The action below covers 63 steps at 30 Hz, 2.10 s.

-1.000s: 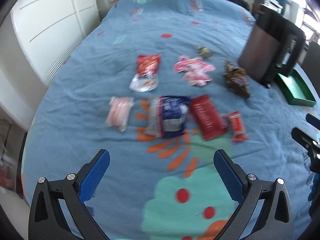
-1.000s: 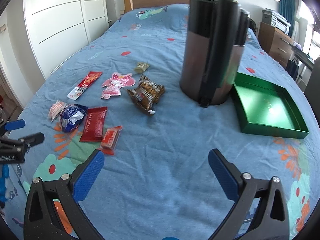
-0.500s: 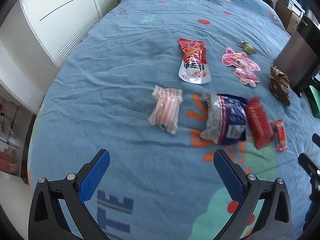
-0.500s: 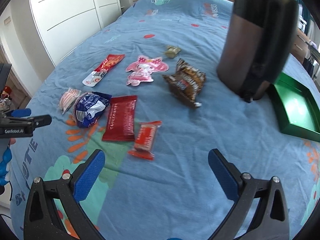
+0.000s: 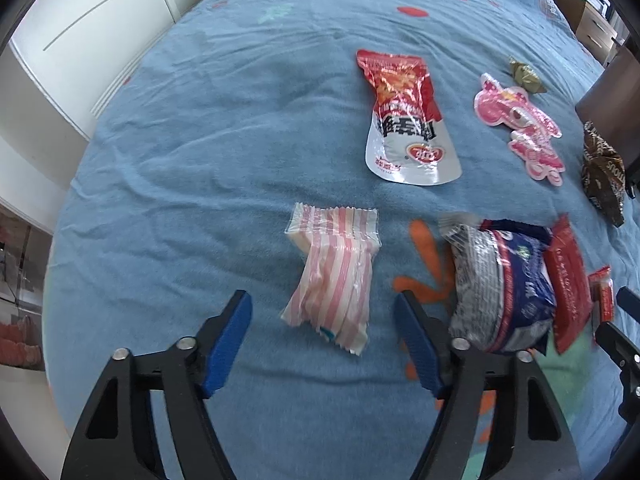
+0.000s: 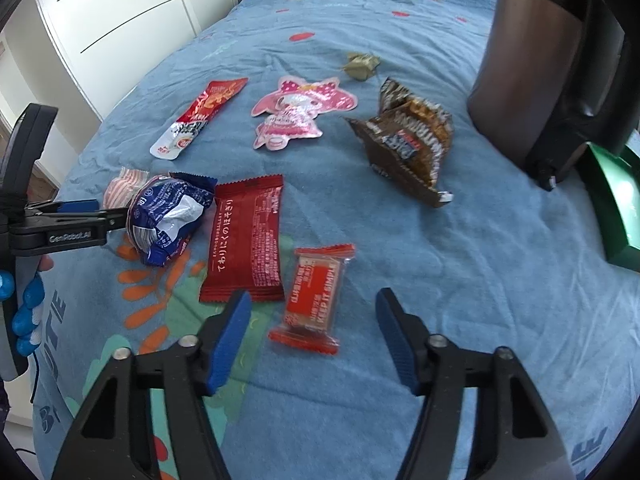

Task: Organize snacks
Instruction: 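Grasp the pink-striped candy with the left tool while the right tool grasps the small red candy, then carry both candies up and over to the green tray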

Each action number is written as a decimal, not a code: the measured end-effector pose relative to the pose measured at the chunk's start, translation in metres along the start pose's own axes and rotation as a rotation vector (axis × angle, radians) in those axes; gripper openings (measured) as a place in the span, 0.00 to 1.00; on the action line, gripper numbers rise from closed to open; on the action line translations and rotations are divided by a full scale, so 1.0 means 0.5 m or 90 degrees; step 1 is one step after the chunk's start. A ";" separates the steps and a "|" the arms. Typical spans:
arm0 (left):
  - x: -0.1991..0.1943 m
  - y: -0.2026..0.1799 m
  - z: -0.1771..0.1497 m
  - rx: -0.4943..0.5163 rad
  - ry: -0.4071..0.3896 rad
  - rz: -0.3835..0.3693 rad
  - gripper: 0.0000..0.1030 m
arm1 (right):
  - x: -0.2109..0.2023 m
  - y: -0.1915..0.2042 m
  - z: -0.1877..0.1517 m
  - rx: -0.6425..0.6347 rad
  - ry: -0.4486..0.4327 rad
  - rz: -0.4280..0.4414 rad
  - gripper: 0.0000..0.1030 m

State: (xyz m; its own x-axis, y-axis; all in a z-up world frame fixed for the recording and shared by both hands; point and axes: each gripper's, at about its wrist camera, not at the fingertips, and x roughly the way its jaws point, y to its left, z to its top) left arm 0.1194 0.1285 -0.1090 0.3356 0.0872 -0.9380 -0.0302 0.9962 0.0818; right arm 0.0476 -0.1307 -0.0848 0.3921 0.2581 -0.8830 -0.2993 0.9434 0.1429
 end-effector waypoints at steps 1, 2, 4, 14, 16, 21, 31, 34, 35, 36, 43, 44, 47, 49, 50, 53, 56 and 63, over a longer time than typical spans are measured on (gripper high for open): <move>0.005 -0.002 0.003 0.002 0.003 -0.003 0.59 | 0.008 0.002 0.002 -0.002 0.005 -0.002 1.00; 0.016 -0.001 0.005 0.003 0.008 -0.007 0.58 | 0.014 0.003 0.003 -0.003 0.010 -0.002 1.00; 0.025 0.001 0.009 0.006 0.010 -0.012 0.58 | 0.025 0.002 0.004 -0.004 0.016 0.000 1.00; 0.046 0.009 0.026 0.011 0.026 -0.050 0.24 | 0.031 -0.011 0.005 0.008 0.020 0.033 0.73; 0.042 0.007 0.025 0.009 0.023 -0.047 0.22 | 0.028 -0.013 0.005 0.007 0.020 0.038 0.72; 0.024 0.010 0.018 -0.007 0.008 -0.047 0.22 | 0.016 -0.012 0.001 -0.007 0.017 0.038 0.71; -0.060 0.002 -0.038 -0.033 -0.024 -0.045 0.22 | -0.044 -0.005 0.003 -0.016 -0.010 0.039 0.71; -0.089 -0.004 -0.055 -0.039 -0.038 -0.053 0.22 | -0.077 -0.003 0.003 -0.020 -0.023 0.030 0.71; -0.098 -0.006 -0.061 -0.039 -0.042 -0.055 0.22 | -0.088 -0.003 0.003 -0.021 -0.028 0.026 0.71; -0.114 -0.008 -0.068 -0.037 -0.050 -0.058 0.22 | -0.099 -0.002 0.001 -0.023 -0.033 0.023 0.71; -0.199 -0.026 -0.120 -0.030 -0.083 -0.074 0.22 | -0.176 0.000 -0.014 -0.032 -0.064 -0.002 0.71; -0.202 -0.033 -0.123 -0.028 -0.084 -0.074 0.22 | -0.188 -0.001 -0.018 -0.031 -0.069 -0.004 0.71; -0.227 -0.049 -0.142 -0.020 -0.089 -0.084 0.22 | -0.216 -0.008 -0.028 -0.029 -0.081 -0.013 0.71; -0.242 -0.066 -0.153 -0.011 -0.091 -0.093 0.22 | -0.240 -0.016 -0.037 -0.025 -0.092 -0.021 0.71; -0.246 -0.075 -0.157 -0.007 -0.092 -0.096 0.22 | -0.249 -0.021 -0.040 -0.022 -0.096 -0.024 0.71; -0.266 -0.100 -0.172 0.006 -0.097 -0.102 0.22 | -0.279 -0.044 -0.053 -0.009 -0.110 -0.032 0.71; -0.290 -0.128 -0.182 0.017 -0.104 -0.113 0.22 | -0.304 -0.066 -0.063 0.003 -0.123 -0.040 0.71; -0.327 -0.192 -0.190 0.043 -0.110 -0.128 0.22 | -0.353 -0.121 -0.083 0.033 -0.148 -0.051 0.71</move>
State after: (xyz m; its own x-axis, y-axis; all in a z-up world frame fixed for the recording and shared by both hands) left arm -0.0221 0.0185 0.0044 0.4845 -0.1199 -0.8665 0.1139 0.9908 -0.0733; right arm -0.0399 -0.2418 0.0439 0.6045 0.2176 -0.7663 -0.2170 0.9706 0.1044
